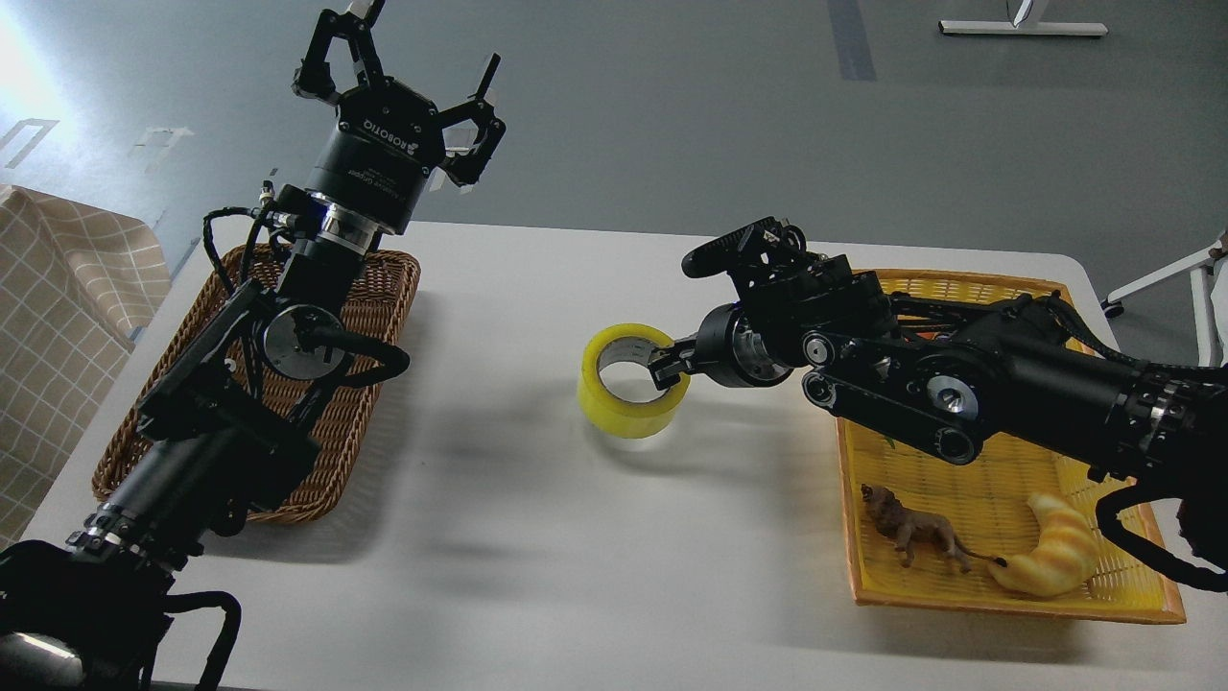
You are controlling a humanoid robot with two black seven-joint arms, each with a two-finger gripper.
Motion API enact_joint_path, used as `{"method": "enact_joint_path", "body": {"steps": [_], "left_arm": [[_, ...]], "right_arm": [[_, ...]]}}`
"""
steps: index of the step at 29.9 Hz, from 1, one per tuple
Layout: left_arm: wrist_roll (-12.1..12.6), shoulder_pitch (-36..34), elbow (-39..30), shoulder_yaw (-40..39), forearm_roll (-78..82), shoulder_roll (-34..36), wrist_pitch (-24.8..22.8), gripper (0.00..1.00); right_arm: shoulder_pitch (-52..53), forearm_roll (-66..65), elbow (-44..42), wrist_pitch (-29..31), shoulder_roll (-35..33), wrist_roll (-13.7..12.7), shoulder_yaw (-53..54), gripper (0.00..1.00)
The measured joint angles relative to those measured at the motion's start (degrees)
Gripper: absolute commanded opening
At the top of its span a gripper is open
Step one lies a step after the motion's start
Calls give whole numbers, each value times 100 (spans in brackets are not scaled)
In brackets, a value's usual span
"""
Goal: Place and transfer tape with both arms
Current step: 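Lift the tape roll out of the crate and carry it toward table center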
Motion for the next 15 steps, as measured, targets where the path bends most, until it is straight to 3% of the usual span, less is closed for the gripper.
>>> {"method": "enact_joint_path", "body": {"steps": [15], "left_arm": [[0, -2, -17, -17, 0, -1, 0, 98]], "right_arm": [[-105, 0, -159, 0, 244, 18, -135, 0]]}}
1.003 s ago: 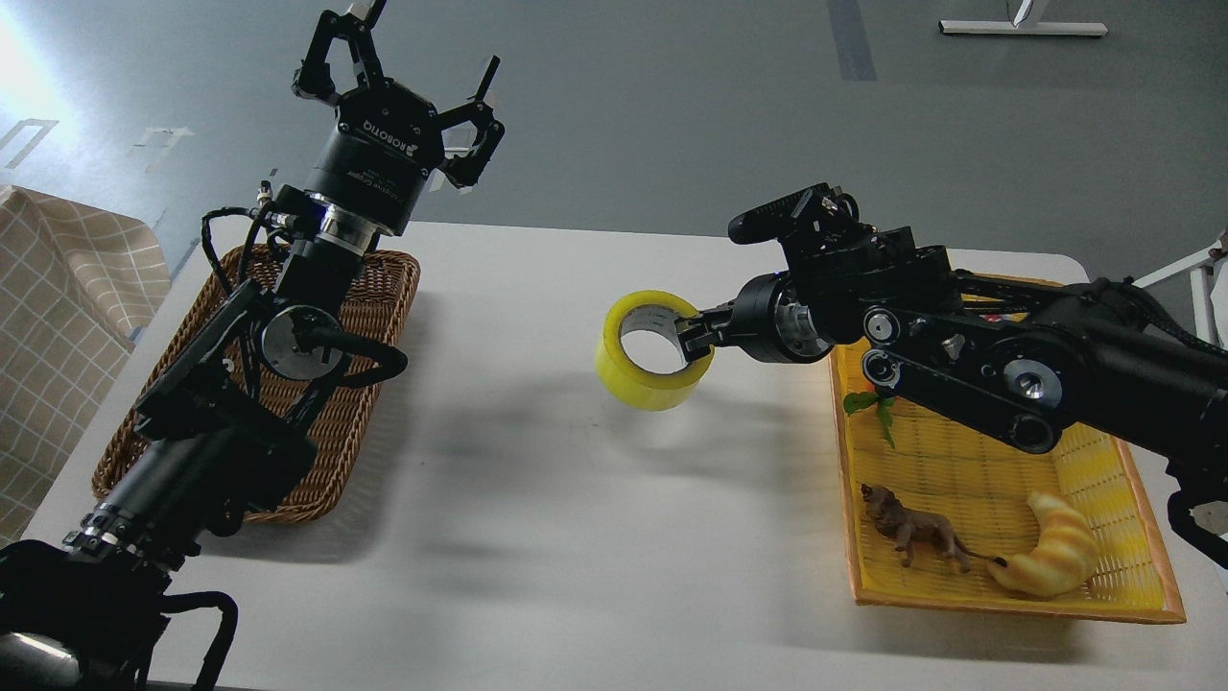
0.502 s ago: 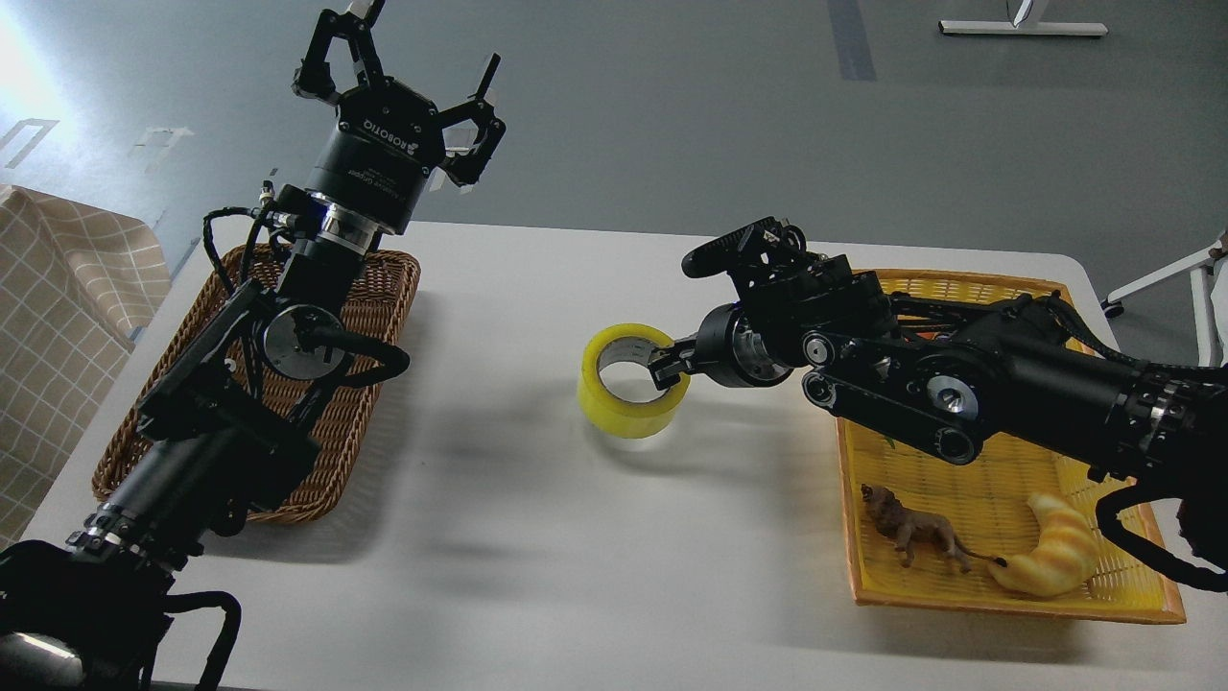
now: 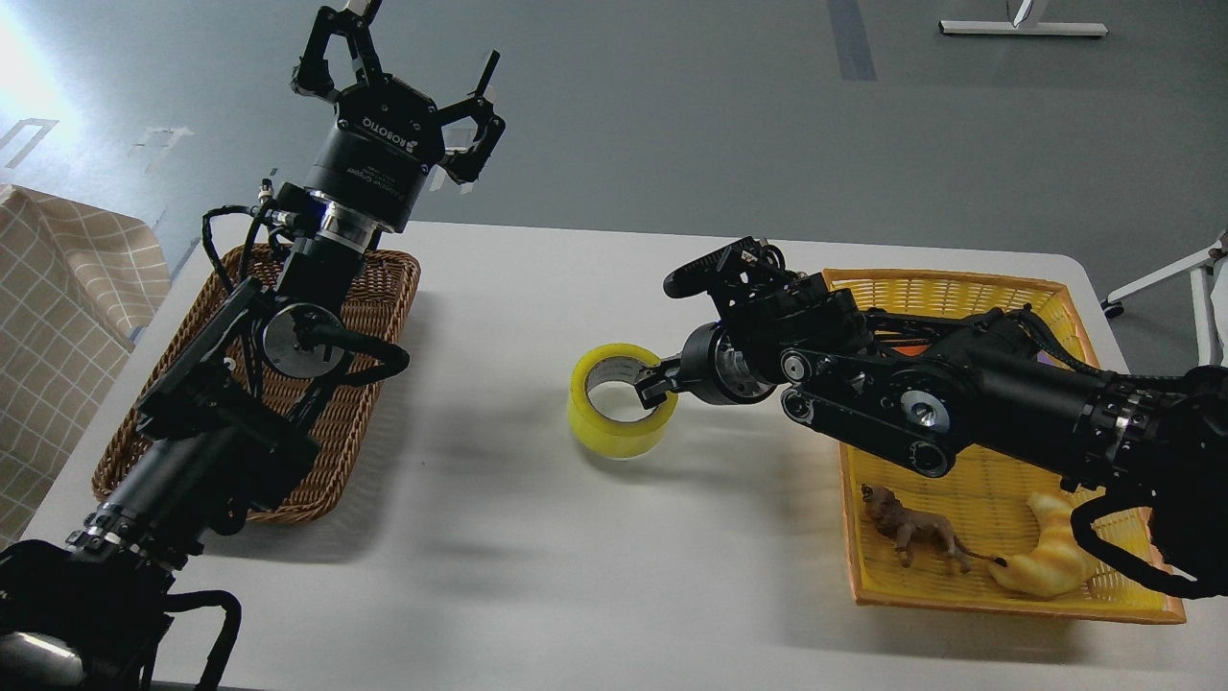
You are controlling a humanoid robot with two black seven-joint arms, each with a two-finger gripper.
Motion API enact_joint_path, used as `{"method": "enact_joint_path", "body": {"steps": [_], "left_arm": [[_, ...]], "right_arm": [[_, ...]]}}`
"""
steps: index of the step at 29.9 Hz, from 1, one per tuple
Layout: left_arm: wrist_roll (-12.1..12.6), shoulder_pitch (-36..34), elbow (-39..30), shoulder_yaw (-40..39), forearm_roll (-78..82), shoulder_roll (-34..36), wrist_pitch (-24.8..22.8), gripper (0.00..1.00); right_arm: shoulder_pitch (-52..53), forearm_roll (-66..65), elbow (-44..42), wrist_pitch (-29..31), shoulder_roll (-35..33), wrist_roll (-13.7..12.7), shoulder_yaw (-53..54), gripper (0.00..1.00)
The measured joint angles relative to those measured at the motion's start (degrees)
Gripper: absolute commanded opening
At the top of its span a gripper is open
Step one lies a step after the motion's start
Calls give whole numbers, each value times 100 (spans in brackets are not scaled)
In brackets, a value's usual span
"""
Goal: Place and transfer tape with both arms
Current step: 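Lift the tape roll out of the crate and carry it toward table center, then set the tape roll on the table and release it with the right gripper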
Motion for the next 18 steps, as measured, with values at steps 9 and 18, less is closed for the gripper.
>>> {"method": "enact_joint_path", "body": {"steps": [9, 18], "left_arm": [[0, 4, 0, -9, 0, 10, 0, 98], [0, 6, 0, -9, 0, -7, 0, 98]], "right_arm": [[-83, 9, -11, 0, 4, 7, -11, 0], [-135, 11, -88, 0, -5, 7, -15, 10]]}}
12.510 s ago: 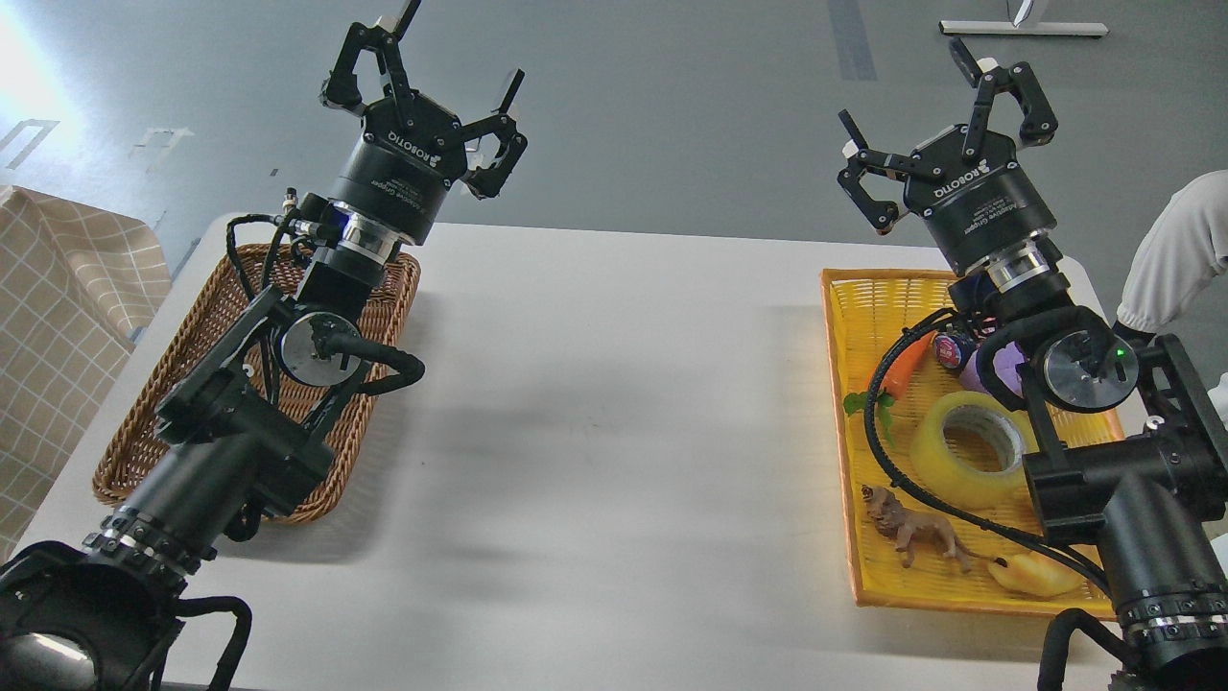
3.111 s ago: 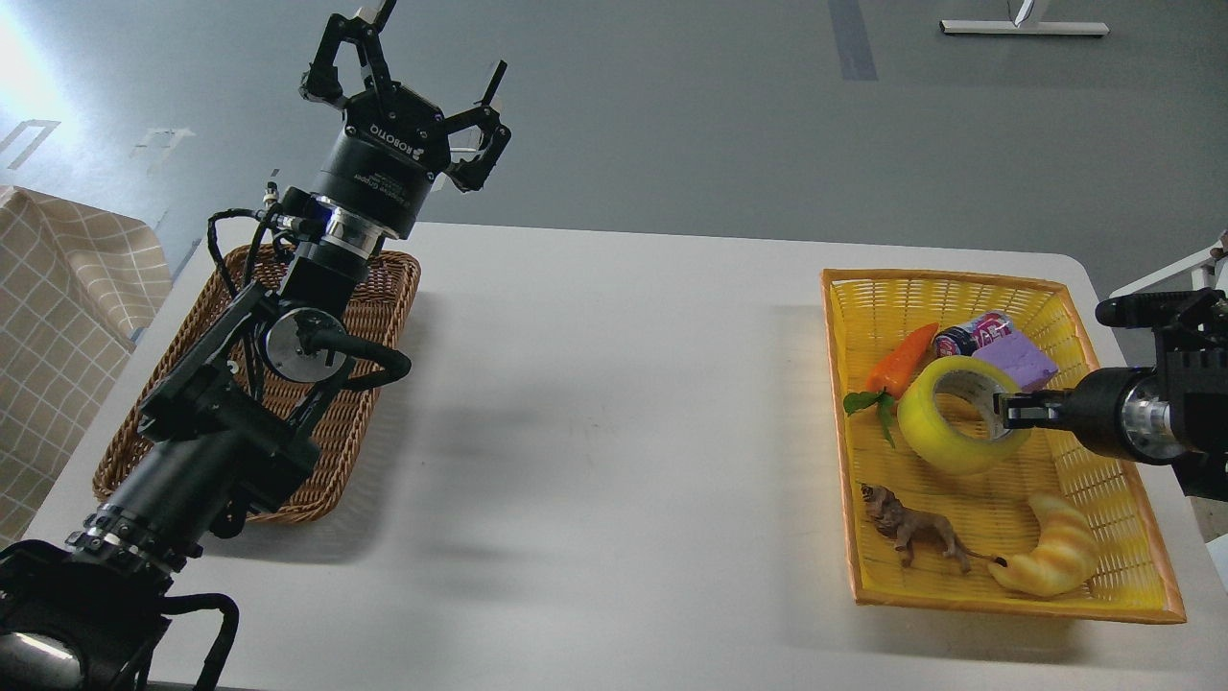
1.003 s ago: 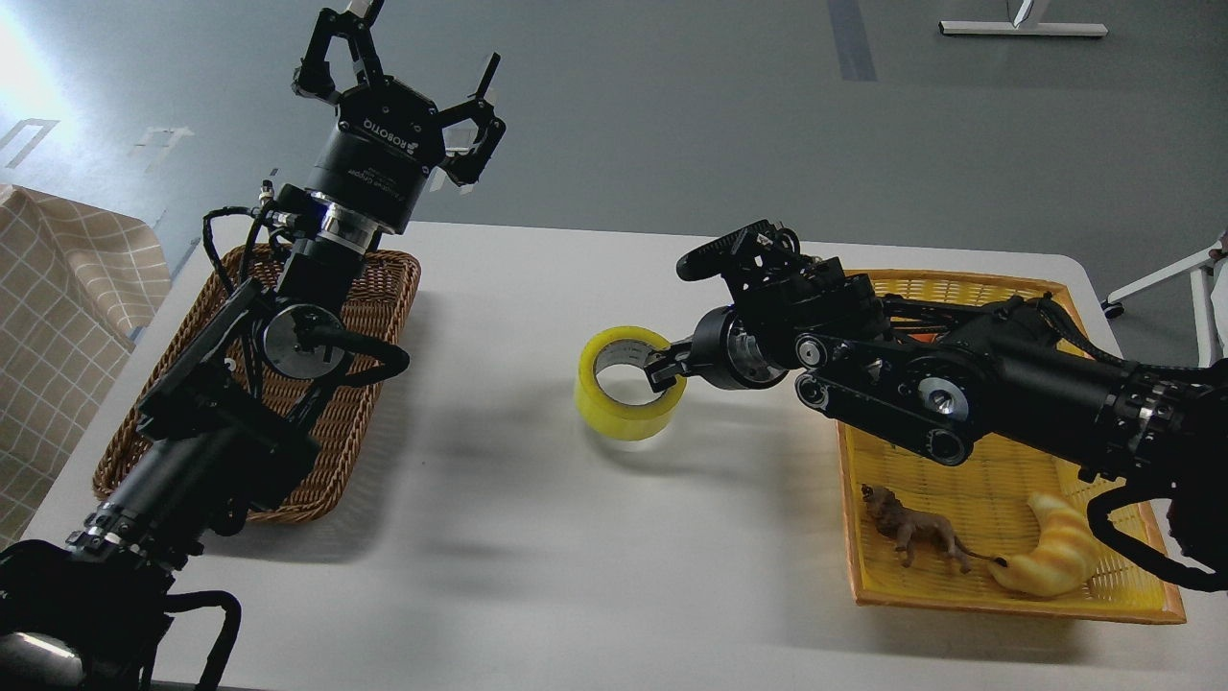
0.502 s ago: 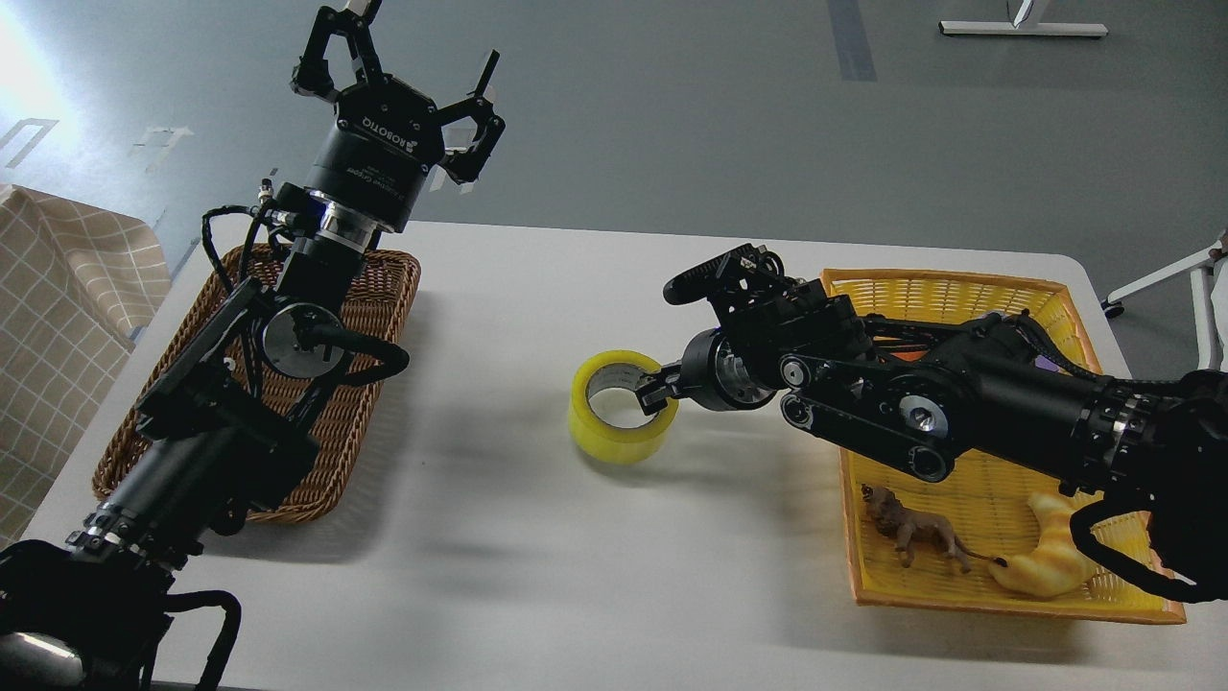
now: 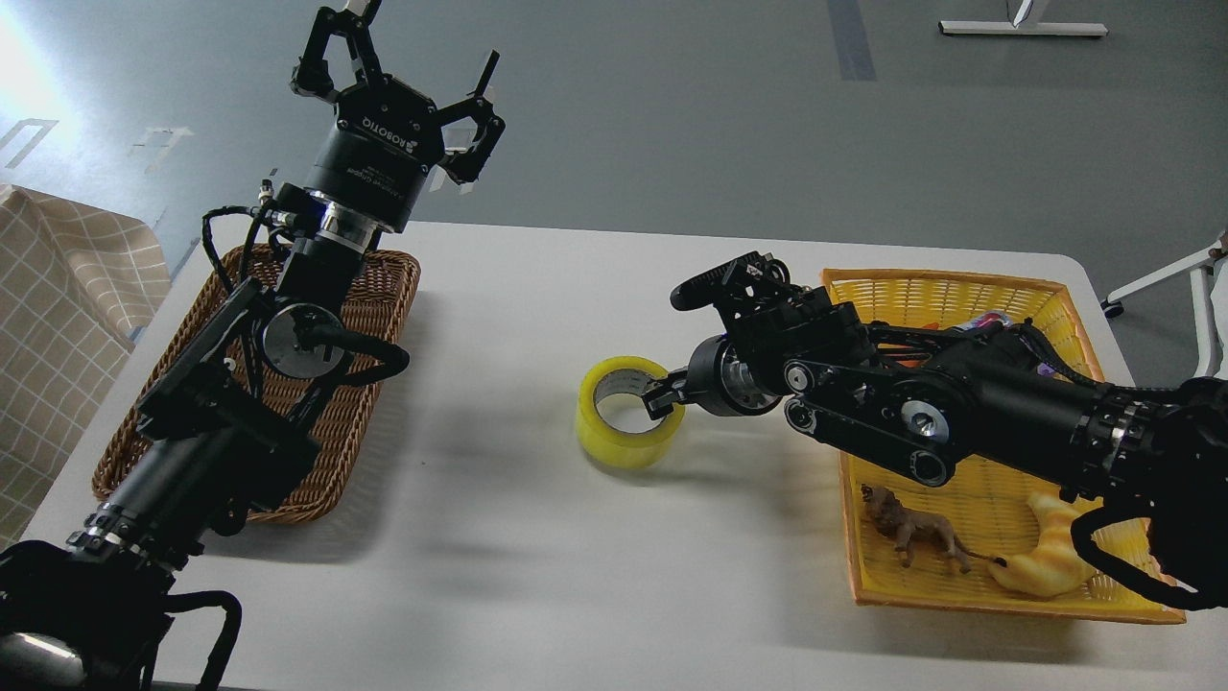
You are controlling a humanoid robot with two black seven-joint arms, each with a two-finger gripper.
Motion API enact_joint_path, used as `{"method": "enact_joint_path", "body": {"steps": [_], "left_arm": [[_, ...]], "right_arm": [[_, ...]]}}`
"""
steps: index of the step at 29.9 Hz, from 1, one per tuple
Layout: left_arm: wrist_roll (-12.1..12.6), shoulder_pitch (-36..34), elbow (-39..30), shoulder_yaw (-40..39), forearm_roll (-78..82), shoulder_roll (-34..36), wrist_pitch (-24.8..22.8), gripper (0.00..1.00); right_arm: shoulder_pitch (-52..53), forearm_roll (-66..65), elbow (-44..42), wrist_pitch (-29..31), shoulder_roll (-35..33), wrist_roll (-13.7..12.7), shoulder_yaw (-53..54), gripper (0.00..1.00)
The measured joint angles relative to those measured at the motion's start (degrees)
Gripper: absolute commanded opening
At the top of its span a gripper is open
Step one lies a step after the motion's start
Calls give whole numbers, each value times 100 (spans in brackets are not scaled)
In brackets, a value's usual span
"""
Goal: Place and transfer tape with both arms
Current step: 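Set the tape roll on the table and release it with the right gripper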
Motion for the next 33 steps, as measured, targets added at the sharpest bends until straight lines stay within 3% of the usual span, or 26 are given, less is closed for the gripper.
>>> {"method": "enact_joint_path", "body": {"steps": [2, 7, 10, 11, 12, 19, 21, 25, 33], "left_arm": [[0, 2, 0, 0, 0, 0, 0, 98], [0, 3, 0, 0, 0, -9, 0, 98], [0, 3, 0, 0, 0, -9, 0, 98], [0, 3, 0, 0, 0, -7, 0, 98], [0, 3, 0, 0, 0, -5, 0, 98], [0, 3, 0, 1, 0, -12, 0, 98], [0, 3, 0, 1, 0, -16, 0, 98], [0, 3, 0, 1, 0, -11, 0, 98], [0, 3, -9, 6, 0, 12, 0, 98]], "right_arm": [[-10, 0, -2, 0, 0, 0, 2, 12], [-21, 0, -3, 0, 0, 0, 12, 26], [-27, 4, -3, 0, 1, 0, 27, 41], [-28, 7, -3, 0, 1, 0, 31, 55], [-29, 11, -3, 0, 3, 0, 39, 63], [-29, 52, 36, 0, 18, 0, 189, 80], [-29, 102, 49, 0, 19, 0, 216, 90], [-13, 136, 90, 0, 19, 0, 341, 96], [68, 144, 271, 0, -140, 0, 796, 99]]}}
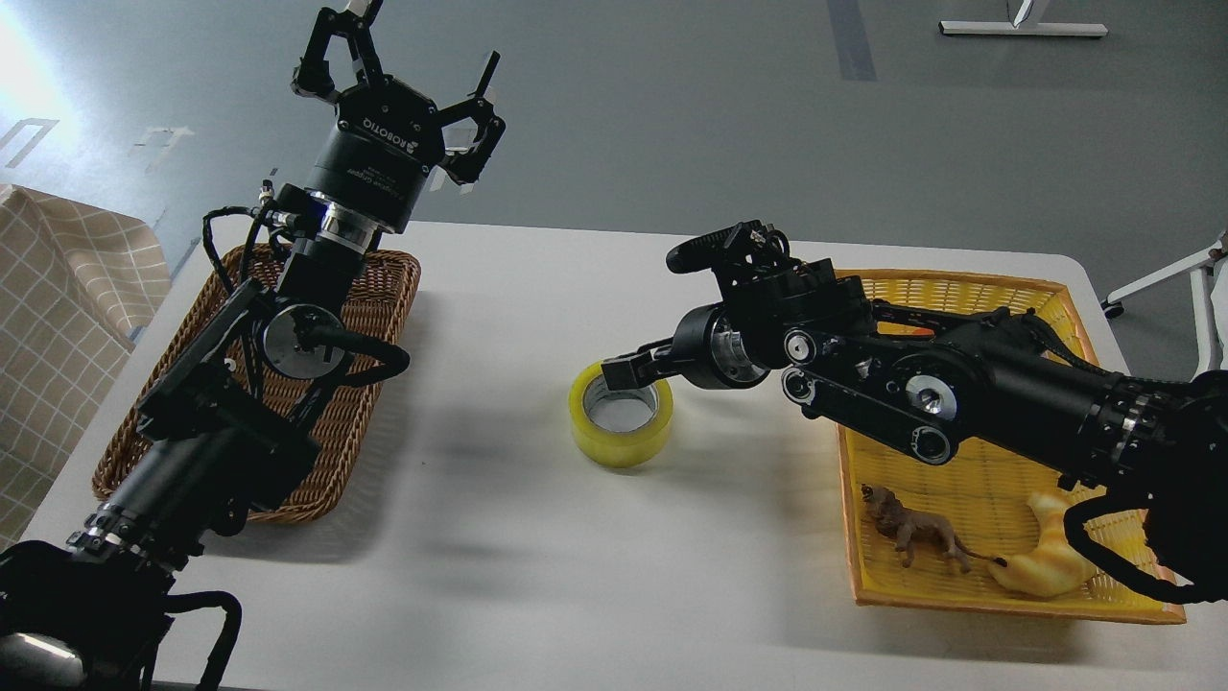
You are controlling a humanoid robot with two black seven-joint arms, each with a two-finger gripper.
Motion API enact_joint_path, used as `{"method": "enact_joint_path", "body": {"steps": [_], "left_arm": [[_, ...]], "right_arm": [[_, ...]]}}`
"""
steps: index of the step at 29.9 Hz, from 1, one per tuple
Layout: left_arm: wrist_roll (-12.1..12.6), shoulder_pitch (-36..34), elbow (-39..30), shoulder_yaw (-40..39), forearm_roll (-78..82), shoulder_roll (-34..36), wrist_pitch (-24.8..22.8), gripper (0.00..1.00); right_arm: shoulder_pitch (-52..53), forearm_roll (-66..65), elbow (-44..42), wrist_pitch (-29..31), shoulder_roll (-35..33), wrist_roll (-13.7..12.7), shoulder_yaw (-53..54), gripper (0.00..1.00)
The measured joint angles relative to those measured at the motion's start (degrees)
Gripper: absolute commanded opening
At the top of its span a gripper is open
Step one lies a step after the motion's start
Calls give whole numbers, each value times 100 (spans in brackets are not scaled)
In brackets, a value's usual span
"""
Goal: Place and transfer tape with both arms
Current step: 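Set the tape roll on the table and release it with the right gripper, then withdraw the right gripper back above the crate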
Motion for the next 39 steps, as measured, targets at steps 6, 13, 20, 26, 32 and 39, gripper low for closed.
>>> {"method": "enact_joint_path", "body": {"steps": [6, 13, 20, 26, 32, 39], "left_arm": [[0, 6, 0, 17, 5, -28, 0, 98], [11, -3, -5, 65, 9, -27, 0, 98], [10, -18, -8, 30, 10, 19, 0, 98], [11, -23, 0, 34, 18, 40, 0, 98], [13, -8, 0, 89, 52, 31, 0, 98], [17, 0, 10, 120, 83, 34, 0, 98]], "right_arm": [[-36, -1, 881, 0, -777, -1, 580, 99], [-235, -5, 1710, 0, -1383, -41, 1713, 99], [-1146, 25, 2445, 0, -1694, 13, 3355, 99], [-2405, 561, 2770, 0, -1638, 18, 5095, 99], [-3204, 1361, 2678, 0, -1306, 17, 6384, 99], [-3440, 2412, 2153, -2, -278, 14, 7823, 99]]}}
